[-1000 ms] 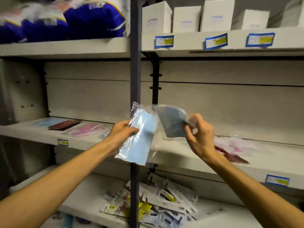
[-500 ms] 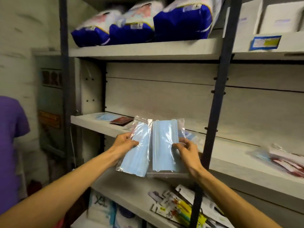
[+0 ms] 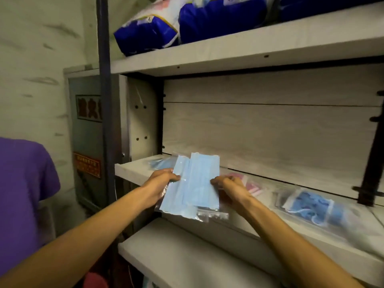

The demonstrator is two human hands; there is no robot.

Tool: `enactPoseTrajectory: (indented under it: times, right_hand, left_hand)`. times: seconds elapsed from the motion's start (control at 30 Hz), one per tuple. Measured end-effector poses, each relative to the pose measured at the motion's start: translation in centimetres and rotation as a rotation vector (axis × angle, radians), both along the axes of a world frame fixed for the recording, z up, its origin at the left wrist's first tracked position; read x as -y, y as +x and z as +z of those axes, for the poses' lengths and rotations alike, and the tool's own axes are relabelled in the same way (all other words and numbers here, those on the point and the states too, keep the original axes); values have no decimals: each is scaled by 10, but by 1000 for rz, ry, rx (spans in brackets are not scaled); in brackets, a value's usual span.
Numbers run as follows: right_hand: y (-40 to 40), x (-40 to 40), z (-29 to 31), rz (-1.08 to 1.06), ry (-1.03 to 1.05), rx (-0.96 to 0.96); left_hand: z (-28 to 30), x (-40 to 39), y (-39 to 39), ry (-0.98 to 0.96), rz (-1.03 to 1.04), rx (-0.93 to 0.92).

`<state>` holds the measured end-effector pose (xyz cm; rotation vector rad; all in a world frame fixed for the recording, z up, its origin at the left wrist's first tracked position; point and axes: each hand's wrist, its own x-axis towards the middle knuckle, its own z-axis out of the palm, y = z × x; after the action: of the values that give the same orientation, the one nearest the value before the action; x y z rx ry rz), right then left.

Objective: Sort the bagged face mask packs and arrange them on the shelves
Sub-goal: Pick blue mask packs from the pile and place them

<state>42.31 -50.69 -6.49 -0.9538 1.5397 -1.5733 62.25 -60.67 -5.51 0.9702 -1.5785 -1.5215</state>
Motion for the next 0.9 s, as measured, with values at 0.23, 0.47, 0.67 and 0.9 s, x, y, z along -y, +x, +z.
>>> enactPoseTrajectory:
  times: [0.23, 0.47, 0.67, 0.9]
  right_hand:
    - [-6, 94, 3, -51, 40, 4]
    - [-1, 184, 9, -118, 73, -84]
    - [16, 259, 19, -88, 163, -109]
    - [23, 334, 10, -248, 324, -721]
  left_hand:
    - [8, 98, -7, 66, 8, -11]
    - [0, 191, -10, -152, 35, 133]
    - [0, 284, -7, -406, 45, 253]
    - [-19, 371, -14, -522, -120, 456]
